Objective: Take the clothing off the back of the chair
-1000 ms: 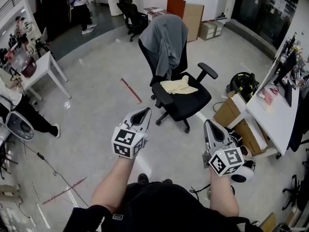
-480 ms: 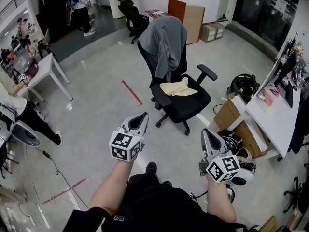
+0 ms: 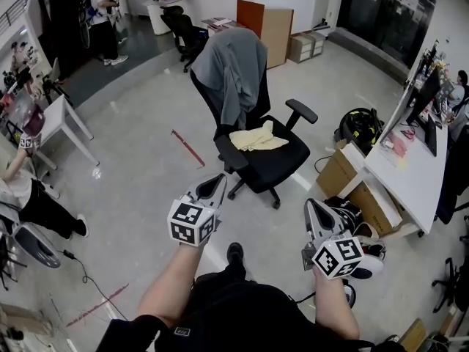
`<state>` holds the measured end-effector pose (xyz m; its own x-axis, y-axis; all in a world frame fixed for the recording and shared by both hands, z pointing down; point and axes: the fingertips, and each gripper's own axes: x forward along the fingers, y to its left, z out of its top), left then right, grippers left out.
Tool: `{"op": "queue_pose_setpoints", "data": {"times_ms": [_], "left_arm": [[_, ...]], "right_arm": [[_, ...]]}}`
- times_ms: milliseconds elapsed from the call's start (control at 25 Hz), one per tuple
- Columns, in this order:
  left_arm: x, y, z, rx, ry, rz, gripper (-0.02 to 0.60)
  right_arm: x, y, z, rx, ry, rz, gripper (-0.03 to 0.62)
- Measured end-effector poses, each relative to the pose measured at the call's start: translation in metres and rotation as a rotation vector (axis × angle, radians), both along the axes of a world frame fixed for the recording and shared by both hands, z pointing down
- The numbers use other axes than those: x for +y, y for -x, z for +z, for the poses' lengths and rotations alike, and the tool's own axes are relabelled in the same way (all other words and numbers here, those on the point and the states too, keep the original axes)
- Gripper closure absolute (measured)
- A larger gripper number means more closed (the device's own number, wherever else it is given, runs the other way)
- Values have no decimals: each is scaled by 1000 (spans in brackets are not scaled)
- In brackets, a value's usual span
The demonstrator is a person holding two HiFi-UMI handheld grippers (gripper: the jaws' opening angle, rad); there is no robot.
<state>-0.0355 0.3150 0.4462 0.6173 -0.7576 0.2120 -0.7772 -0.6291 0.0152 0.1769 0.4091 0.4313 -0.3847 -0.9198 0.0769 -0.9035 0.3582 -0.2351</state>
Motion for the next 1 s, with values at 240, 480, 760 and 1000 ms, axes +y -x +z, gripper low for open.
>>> {"op": "queue_pose_setpoints", "data": {"times_ms": [240, 480, 760, 1000], "left_arm": [[-45, -2, 14, 7, 29, 13, 580], [-108, 7, 20, 48, 47, -12, 580], [-182, 24, 21, 106, 57, -24, 580], [-236, 49, 19, 171, 70, -34, 580]], "right_arm": [[-40, 0, 12, -12, 33, 7, 579], [-104, 14, 13, 6, 66, -36, 580], [-179, 29, -3, 42, 78, -34, 579], [-231, 56, -7, 38, 83, -53, 579]]}}
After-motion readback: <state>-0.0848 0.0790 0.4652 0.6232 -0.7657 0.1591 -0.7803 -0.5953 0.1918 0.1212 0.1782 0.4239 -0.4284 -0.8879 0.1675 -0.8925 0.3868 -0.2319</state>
